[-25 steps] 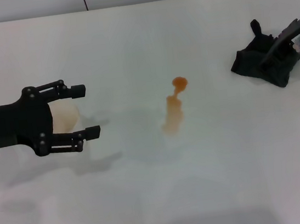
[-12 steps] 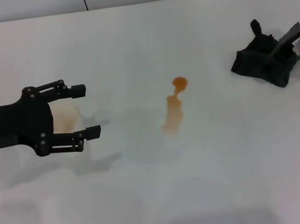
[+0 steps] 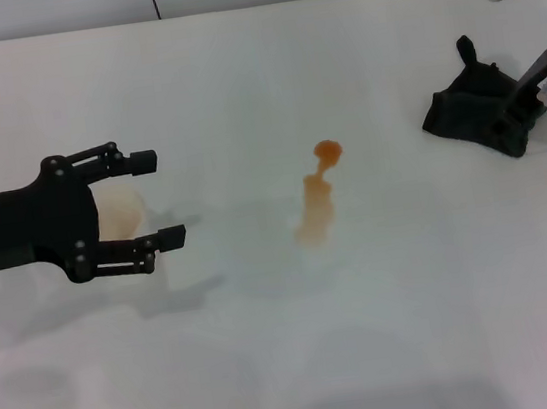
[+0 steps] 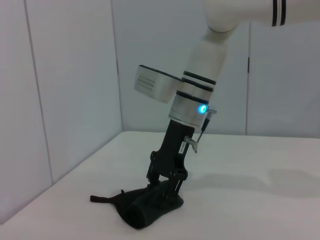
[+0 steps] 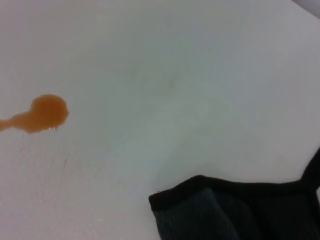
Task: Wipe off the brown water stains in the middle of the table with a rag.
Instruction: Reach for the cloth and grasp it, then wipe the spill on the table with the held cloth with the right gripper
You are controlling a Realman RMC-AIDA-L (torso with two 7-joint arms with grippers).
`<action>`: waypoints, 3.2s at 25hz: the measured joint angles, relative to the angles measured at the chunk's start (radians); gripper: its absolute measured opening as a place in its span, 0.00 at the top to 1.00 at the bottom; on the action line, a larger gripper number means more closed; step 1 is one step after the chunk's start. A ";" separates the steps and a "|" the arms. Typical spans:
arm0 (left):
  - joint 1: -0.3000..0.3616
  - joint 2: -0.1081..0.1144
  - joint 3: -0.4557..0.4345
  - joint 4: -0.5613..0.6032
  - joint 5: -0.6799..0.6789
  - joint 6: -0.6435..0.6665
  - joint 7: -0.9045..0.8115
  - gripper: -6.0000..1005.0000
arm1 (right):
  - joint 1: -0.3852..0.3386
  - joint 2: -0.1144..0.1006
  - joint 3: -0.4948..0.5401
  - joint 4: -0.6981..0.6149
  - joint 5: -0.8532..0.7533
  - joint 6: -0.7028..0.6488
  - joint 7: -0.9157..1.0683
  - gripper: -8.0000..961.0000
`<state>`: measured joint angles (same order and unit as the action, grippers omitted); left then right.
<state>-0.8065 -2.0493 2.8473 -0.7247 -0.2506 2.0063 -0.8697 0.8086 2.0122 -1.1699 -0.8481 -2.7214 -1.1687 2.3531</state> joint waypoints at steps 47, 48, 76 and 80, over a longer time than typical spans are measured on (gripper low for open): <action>0.006 0.000 0.000 -0.007 -0.016 -0.003 0.015 0.12 | -0.127 0.013 -0.463 -0.366 0.461 -0.088 0.089 0.94; 0.006 0.000 0.000 -0.008 -0.016 -0.003 0.015 0.12 | -0.130 0.013 -0.474 -0.368 0.473 -0.087 0.091 0.94; 0.006 -0.008 0.000 -0.009 -0.029 -0.004 0.015 0.12 | -0.073 0.008 -0.588 -0.200 0.489 0.155 0.126 0.94; 0.006 -0.008 0.000 -0.009 -0.030 -0.010 0.015 0.12 | -0.078 0.008 -0.569 -0.187 0.488 0.201 0.126 0.94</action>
<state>-0.8008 -2.0571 2.8470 -0.7333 -0.2806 1.9965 -0.8543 0.7304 2.0200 -1.7391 -1.0356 -2.2335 -0.9677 2.4789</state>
